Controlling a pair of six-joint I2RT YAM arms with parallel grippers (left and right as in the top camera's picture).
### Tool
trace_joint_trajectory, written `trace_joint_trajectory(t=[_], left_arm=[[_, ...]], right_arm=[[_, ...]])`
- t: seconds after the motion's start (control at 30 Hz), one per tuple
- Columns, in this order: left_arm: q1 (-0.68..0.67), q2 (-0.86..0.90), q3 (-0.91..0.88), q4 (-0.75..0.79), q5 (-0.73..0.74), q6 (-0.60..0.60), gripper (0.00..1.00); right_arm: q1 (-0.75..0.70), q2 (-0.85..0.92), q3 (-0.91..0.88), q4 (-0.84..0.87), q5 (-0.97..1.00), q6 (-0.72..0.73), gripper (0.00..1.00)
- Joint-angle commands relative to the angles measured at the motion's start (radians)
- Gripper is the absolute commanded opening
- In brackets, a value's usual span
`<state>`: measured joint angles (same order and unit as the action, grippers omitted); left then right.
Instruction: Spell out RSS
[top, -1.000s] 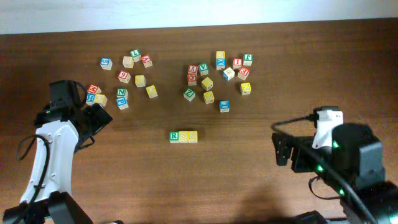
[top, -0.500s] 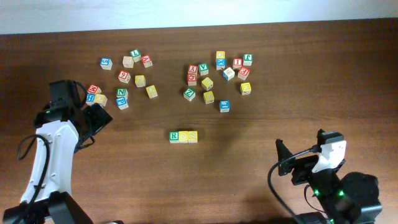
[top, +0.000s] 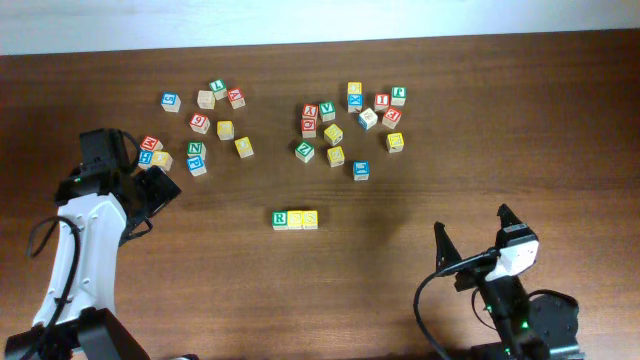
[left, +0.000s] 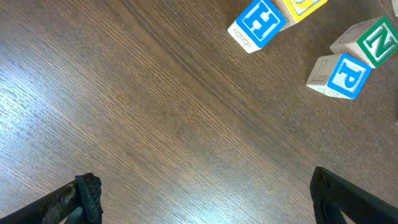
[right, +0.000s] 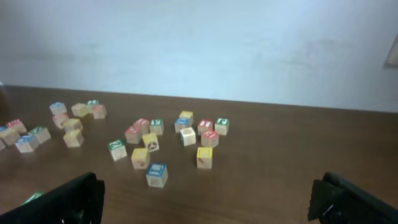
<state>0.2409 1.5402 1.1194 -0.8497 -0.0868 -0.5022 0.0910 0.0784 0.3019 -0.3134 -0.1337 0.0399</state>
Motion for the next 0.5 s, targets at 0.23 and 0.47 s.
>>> trace_joint_trajectory(t=[0.23,0.47], left_arm=[[0.005,-0.017,0.018,-0.001,-0.011,0.002,0.99],[0.005,-0.017,0.018,0.0,-0.011,0.002,0.99]], right_arm=[[-0.008,-0.041,-0.032,0.072,-0.013,-0.079,0.98],[-0.008,-0.075,-0.144,0.225,-0.022,-0.084,0.98]])
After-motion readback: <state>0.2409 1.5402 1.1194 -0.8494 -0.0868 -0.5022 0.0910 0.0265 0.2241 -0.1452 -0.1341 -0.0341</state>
